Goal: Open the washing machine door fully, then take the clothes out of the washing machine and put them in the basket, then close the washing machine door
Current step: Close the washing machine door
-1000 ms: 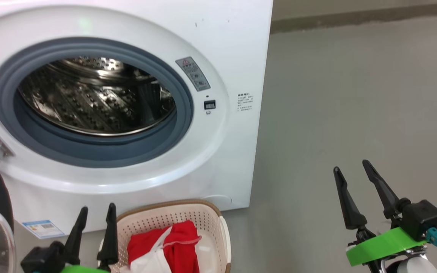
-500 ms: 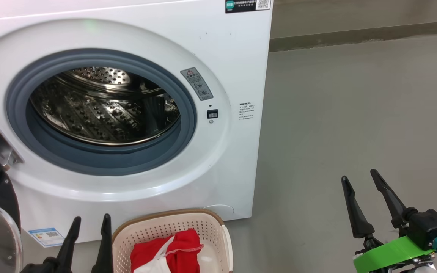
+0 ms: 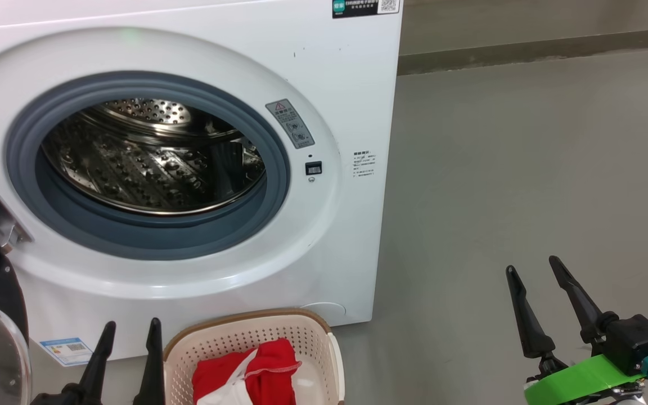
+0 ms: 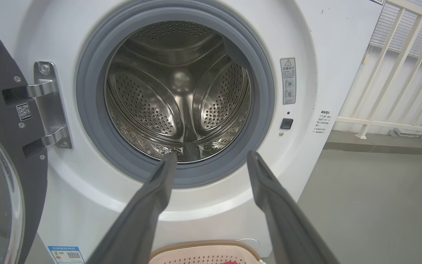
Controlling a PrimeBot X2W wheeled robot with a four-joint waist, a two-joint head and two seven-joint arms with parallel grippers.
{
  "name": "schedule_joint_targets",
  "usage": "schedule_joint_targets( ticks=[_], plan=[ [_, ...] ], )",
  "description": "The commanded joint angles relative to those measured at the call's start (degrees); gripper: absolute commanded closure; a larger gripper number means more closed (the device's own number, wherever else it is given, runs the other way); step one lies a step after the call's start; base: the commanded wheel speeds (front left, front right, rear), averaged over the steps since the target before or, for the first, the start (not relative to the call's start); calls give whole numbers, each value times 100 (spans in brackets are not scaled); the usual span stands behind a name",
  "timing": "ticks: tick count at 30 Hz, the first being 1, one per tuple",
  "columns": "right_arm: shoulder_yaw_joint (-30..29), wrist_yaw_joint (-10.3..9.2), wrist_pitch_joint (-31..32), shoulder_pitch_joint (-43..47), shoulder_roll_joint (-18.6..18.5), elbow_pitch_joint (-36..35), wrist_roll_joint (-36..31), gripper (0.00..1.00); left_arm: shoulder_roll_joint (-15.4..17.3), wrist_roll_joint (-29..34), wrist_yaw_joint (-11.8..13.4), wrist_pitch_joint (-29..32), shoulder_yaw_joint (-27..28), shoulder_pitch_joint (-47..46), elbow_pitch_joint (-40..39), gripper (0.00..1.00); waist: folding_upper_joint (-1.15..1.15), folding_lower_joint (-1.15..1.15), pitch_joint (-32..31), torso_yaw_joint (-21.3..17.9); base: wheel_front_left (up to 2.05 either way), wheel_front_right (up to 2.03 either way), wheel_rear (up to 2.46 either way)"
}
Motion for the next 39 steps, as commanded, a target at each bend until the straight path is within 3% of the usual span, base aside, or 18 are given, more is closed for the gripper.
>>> schedule_joint_targets(
  ticks=[1, 14, 20, 39],
  plan=[
    [113, 37, -37, -125, -70, -169, -20, 0, 68, 62, 58, -70, 204, -73, -172, 0, 0, 0, 8, 2, 0, 0, 0],
    [100, 37, -37, -145, -65, -156, -28, 0, 62, 149, 118, -70, 211, -70, -164, 0, 0, 0, -9, 13, 0, 0, 0],
    [91, 37, -37, -143, -82, -159, -16, 0, 64, 284, 301, -70, 238, -75, -158, 0, 0, 0, -3, 19, -37, 37, 0],
    [99, 37, -37, -170, -18, -138, 0, 0, 102, 257, 236, -70, 232, -99, -216, 0, 0, 0, 50, 66, -150, 150, 0]
  ],
)
